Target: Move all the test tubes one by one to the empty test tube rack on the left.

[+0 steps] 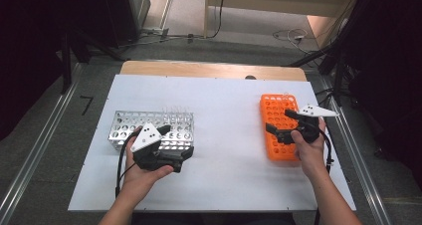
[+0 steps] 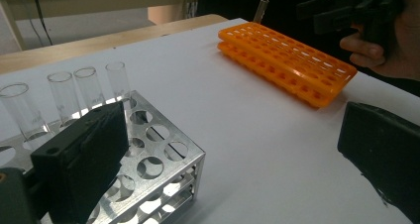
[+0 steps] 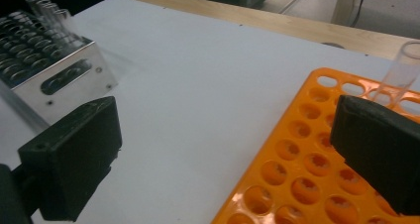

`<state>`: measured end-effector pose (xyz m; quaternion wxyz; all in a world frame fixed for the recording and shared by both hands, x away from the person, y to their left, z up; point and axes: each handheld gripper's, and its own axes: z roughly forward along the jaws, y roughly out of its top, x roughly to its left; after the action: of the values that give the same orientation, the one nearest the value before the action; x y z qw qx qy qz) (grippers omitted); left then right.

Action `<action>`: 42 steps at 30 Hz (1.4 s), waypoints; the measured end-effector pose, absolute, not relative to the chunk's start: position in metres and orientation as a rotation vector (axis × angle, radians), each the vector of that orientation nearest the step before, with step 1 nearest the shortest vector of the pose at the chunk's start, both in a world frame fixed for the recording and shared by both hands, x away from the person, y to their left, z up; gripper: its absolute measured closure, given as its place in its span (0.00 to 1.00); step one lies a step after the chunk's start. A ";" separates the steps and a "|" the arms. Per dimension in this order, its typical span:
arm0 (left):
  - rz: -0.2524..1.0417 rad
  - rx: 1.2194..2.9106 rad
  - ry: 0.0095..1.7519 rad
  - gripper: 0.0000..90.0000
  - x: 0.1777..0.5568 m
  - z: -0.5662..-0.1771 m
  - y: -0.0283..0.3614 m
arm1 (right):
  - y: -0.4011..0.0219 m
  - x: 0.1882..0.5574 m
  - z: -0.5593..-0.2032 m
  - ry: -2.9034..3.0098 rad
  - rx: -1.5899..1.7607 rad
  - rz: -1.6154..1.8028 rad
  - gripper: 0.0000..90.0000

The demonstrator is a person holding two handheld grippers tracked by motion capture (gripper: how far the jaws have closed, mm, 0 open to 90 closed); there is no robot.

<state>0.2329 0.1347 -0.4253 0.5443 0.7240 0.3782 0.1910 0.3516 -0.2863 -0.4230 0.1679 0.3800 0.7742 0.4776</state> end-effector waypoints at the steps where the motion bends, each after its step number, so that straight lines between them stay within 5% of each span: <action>1: 0.454 1.718 0.899 0.00 0.233 -0.426 0.135 | -0.288 0.355 -0.423 2.193 1.093 1.350 0.00; 24: 0.444 1.711 0.906 0.00 0.232 -0.427 0.136 | -0.304 0.436 -0.445 2.096 1.379 1.055 0.55; 42: 0.447 1.711 0.910 0.00 0.232 -0.427 0.137 | -0.299 0.454 -0.449 2.109 1.414 0.930 0.82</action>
<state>0.2316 0.1371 -0.4272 0.5450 0.7214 0.3835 0.1883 0.4543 -0.2986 -0.4494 0.2172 0.5104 0.7612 0.3358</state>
